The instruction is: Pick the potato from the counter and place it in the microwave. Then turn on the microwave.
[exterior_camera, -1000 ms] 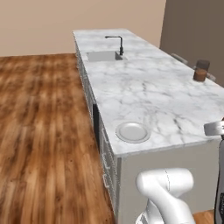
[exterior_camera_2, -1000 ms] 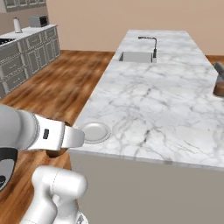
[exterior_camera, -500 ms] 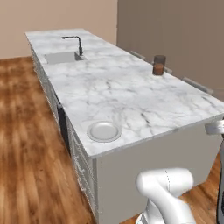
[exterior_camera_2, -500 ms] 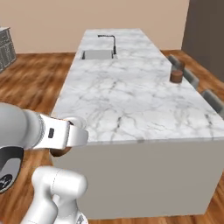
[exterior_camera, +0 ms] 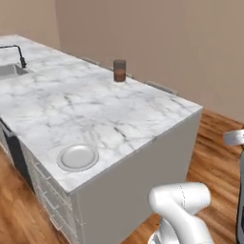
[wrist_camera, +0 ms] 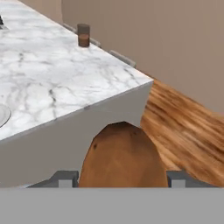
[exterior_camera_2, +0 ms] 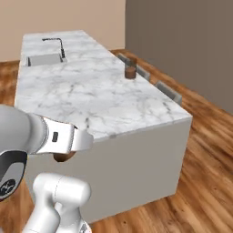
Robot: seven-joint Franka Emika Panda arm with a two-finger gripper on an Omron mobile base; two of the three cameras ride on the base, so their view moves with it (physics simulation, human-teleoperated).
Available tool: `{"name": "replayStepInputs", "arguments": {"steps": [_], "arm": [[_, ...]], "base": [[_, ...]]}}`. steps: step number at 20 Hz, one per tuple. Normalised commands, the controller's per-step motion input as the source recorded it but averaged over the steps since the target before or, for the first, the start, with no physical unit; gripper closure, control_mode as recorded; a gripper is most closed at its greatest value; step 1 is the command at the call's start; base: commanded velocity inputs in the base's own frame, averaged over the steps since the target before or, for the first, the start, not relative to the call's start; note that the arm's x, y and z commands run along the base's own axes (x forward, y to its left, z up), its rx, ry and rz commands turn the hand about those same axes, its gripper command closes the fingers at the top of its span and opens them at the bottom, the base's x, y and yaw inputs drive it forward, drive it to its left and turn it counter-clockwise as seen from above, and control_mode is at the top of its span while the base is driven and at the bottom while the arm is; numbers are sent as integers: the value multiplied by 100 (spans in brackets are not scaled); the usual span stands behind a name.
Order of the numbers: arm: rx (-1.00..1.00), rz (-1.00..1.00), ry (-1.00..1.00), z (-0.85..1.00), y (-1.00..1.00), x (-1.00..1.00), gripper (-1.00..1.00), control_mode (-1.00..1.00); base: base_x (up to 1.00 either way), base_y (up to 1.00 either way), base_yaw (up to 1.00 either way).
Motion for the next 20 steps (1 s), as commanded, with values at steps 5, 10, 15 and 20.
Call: {"name": "replayStepInputs", "arguments": {"steps": [5,10,15,20], "arm": [[0,0,0,0,0,0,100,100],[0,0,0,0,0,0,100,100],[0,0,0,0,0,0,100,100],[0,0,0,0,0,0,100,100]], "base": [[0,-14,-67],[0,-11,-73],[0,-9,-75],[0,-5,-76]]}}
